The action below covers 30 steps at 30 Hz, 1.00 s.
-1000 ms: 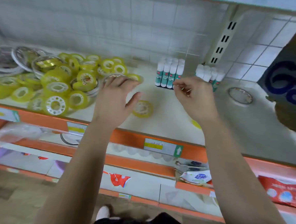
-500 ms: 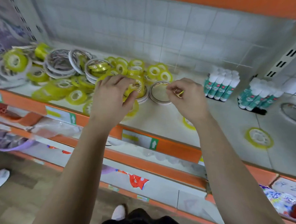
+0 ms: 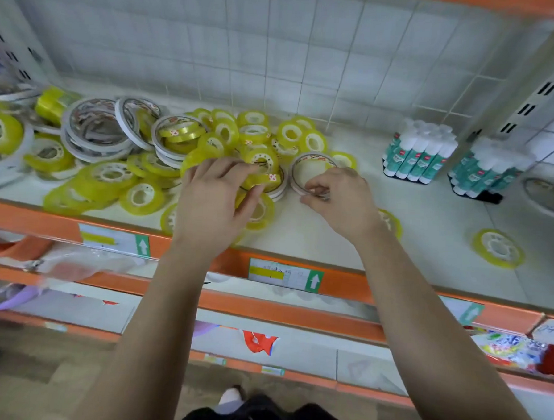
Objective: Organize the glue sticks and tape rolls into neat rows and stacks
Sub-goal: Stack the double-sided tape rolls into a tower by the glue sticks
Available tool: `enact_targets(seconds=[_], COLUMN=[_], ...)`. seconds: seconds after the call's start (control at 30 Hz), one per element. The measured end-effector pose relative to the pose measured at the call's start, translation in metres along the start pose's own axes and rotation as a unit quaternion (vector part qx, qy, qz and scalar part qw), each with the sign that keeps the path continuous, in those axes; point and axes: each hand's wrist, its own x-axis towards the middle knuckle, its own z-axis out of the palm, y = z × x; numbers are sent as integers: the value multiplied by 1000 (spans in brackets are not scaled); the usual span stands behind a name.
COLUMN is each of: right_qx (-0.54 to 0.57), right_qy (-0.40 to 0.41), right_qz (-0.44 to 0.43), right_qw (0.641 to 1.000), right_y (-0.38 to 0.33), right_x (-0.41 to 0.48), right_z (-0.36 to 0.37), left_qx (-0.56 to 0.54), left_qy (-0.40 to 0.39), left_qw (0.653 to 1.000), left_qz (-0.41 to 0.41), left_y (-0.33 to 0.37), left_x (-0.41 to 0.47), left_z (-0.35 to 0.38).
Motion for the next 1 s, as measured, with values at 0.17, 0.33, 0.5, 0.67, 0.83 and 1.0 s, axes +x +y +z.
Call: enact_targets(seconds=[0.17,0.33,0.5,0.67,0.83,1.0], right_qx=[-2,29,74,92,94,104], right_qy=[1,96,156,154,159,159], right_qz=[-13,-20,-43,-68,-84,-83], right_qw=[1000,995,984,981,979,978], right_y=[1,-1,-25,-53,-75,-84], right_x=[1,3,12,30,47,59], right_z=[1,-8,-19,-12,4,16], left_qx=[-22,-27,-33,-21,25,100], left_qy=[4,4,7,18,13,-21], left_qw=[1000,1000,999,999,999,995], left_qz=[4,-6,-12,-19,-23,-21], left_y=[-5,-15,-28,-62,-113,-150], left_x=[-1,4,11,16,33,51], left_z=[-2,-11,-22,-36,-51,-59])
